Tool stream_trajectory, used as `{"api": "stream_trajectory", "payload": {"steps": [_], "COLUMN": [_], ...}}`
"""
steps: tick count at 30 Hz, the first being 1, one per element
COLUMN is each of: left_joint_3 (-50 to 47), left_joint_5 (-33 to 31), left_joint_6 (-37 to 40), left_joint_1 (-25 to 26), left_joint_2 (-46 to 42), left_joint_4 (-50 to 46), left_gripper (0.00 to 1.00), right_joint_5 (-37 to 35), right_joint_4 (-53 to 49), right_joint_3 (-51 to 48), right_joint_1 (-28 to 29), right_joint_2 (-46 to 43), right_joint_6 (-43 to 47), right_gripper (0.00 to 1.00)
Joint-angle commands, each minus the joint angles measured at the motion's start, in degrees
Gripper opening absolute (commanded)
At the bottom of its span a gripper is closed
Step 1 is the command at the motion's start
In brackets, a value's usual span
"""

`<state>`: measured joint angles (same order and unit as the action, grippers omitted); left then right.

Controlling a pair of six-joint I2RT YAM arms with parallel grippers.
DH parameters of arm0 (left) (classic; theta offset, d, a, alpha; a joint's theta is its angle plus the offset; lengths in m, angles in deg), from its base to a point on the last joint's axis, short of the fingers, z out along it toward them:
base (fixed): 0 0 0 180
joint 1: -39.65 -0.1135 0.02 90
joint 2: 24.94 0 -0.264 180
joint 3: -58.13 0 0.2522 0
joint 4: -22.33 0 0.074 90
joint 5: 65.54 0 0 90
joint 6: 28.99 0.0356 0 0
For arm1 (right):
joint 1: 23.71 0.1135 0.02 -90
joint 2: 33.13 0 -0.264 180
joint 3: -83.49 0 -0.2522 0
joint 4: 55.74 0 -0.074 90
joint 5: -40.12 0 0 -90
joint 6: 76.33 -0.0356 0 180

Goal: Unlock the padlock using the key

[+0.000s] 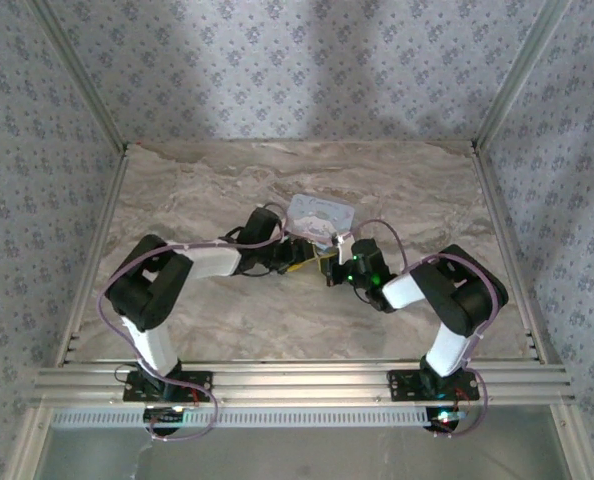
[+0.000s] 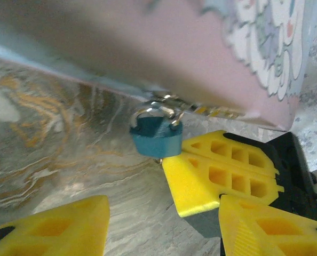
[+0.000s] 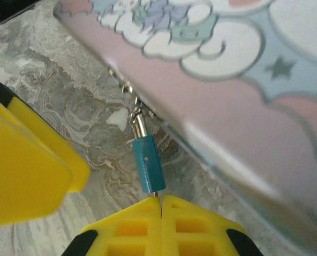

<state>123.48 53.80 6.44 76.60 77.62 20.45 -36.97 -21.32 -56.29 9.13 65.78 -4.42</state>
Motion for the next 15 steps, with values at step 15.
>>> {"api": "stream_trajectory", "payload": {"steps": [15], "left_joint_3": [-7.4], "left_joint_5": [2.4], "left_joint_6": [-13.1], "left_joint_1": [-1.3], "left_joint_2": [1.6], "left_joint_4": [20.9], "left_gripper": [0.55], "right_joint_5": [2.9], "right_joint_4": [-9.5], "right_joint_3": [2.3], "right_joint_1": [1.4], "right_joint_2": [-4.7], "right_joint_6": [-12.5], "right_gripper": [0.00]}}
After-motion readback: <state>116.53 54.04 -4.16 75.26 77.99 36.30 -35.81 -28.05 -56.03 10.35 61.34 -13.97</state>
